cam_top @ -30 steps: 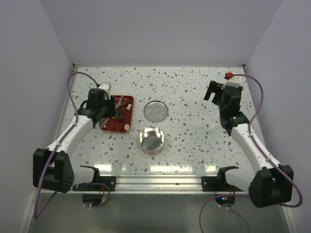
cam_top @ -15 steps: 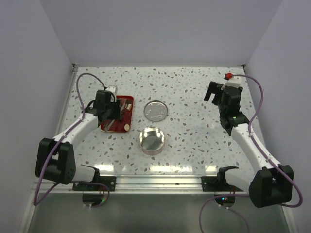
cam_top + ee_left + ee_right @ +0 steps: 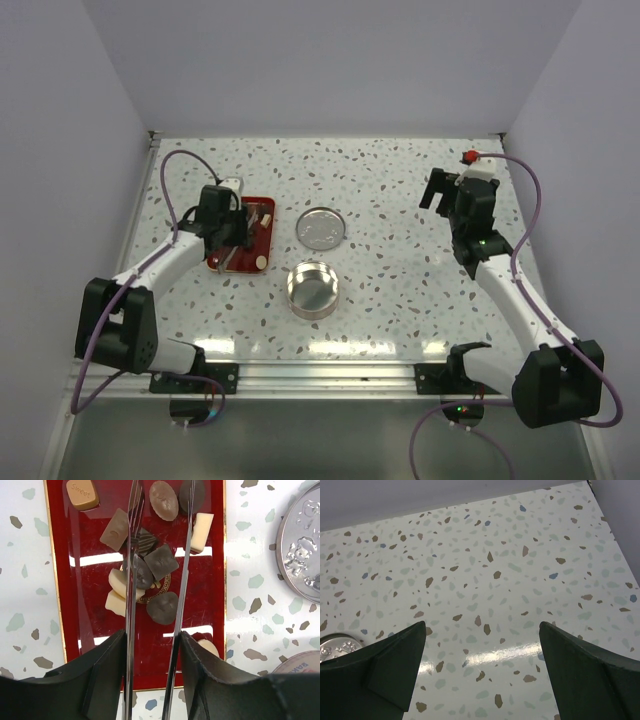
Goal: Pack the chocolate
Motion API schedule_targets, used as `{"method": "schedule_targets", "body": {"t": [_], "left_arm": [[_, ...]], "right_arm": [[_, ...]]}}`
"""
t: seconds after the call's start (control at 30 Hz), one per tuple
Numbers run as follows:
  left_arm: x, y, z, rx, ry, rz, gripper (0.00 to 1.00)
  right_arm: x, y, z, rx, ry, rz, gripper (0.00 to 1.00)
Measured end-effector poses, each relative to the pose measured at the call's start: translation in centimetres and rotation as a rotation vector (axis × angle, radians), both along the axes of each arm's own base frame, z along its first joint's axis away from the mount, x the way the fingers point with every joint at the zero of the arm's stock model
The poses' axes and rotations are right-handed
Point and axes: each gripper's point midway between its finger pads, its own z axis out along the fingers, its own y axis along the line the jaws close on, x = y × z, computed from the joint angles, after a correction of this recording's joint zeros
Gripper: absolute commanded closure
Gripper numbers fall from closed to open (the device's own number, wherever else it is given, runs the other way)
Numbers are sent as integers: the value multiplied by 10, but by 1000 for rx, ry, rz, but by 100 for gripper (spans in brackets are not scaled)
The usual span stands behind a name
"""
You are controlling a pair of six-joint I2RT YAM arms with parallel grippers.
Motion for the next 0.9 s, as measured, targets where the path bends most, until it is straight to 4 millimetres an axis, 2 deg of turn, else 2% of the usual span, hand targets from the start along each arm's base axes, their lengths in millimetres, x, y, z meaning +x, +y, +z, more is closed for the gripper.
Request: {"method": "schedule_targets", "body": {"t": [0.5, 0.9], "left_arm": [[-2, 7, -4, 33, 15, 25, 52], [-5, -5, -15, -12, 59, -22, 52]], "right_arm": [[0, 0, -1, -1, 3, -1, 1], [-2, -1, 1, -1, 0, -3, 1]]}}
